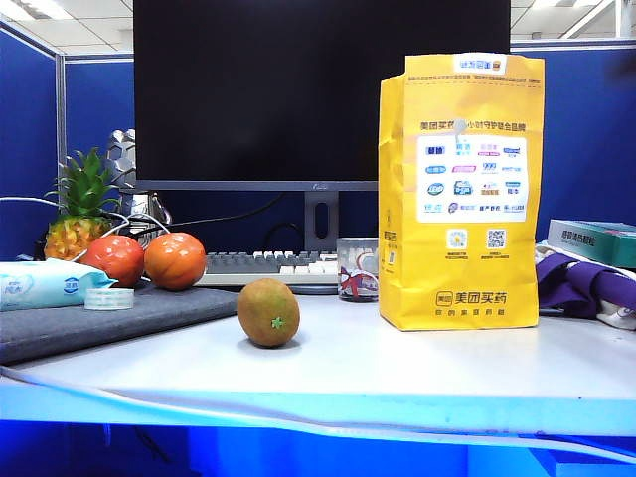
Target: Pick up the kiwifruit and throw it into the yellow paper bag.
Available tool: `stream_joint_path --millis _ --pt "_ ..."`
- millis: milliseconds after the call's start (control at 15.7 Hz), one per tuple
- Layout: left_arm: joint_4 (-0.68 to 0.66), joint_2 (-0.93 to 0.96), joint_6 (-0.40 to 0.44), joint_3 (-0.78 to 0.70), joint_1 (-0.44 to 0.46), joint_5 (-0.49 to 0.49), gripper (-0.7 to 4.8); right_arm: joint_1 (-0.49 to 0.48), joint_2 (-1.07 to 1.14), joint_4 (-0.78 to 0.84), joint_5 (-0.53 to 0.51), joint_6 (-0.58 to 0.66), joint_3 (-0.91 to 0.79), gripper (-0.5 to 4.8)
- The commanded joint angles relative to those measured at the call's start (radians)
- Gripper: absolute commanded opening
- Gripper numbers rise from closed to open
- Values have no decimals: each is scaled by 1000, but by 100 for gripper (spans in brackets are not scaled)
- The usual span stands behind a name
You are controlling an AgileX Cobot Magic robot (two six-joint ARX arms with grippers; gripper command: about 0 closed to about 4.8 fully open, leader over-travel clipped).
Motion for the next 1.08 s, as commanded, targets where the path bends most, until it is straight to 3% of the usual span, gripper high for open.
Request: stream_joint_path --millis 64,319,446,637,828,956,1083 --pt "32 278 1 122 1 44 479 1 0 267 -59 -31 8 479" --pt "-103 774 70 399 0 139 479 0 2 33 -52 -56 51 479" --pt "-163 921 124 518 0 139 479 0 10 -78 -19 -79 101 479" --pt "-253 1064 125 651 0 131 479 0 93 -167 -15 -79 193 479" --pt "-290 1160 72 731 -28 132 479 0 283 -205 -61 -73 309 479" --pt "-314 1203 5 769 -58 130 479 0 423 -204 -140 -73 370 479" --pt "-327 1253 -55 808 -109 63 479 1 586 -200 -251 -74 434 479"
